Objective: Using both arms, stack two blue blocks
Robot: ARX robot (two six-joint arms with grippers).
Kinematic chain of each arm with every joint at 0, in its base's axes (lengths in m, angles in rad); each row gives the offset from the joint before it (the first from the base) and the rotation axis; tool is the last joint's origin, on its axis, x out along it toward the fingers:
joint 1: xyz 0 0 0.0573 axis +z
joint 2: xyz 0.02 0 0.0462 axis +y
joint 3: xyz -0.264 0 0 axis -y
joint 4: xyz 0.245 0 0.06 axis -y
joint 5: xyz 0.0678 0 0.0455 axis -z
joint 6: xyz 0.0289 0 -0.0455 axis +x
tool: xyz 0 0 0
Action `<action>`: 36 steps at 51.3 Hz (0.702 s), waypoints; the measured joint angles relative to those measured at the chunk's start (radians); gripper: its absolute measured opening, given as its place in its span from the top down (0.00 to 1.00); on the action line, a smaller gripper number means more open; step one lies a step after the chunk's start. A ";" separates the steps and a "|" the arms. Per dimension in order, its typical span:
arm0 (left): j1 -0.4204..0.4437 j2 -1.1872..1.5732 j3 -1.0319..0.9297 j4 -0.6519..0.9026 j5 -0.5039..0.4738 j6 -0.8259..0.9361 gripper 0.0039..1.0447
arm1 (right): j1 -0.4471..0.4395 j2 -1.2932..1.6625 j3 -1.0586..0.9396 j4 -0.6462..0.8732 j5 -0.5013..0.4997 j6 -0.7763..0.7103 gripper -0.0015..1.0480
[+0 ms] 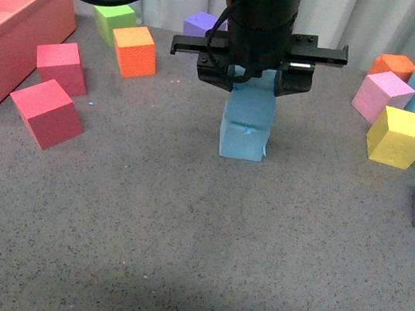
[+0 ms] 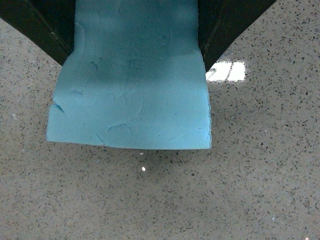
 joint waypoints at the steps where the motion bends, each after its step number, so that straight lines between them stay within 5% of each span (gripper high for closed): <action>1: 0.000 0.001 0.000 0.000 -0.001 0.000 0.55 | 0.000 0.000 0.000 0.000 0.000 0.000 0.09; 15: 0.000 0.002 0.000 0.005 0.009 -0.001 0.55 | 0.000 0.000 0.000 0.000 0.000 0.000 0.09; 29: 0.000 -0.002 -0.004 -0.001 0.005 0.003 0.06 | 0.000 0.000 0.000 0.000 0.000 0.000 0.09; 36: 0.002 -0.044 -0.048 0.024 0.005 -0.001 0.06 | 0.000 0.000 0.000 0.000 0.000 0.000 0.09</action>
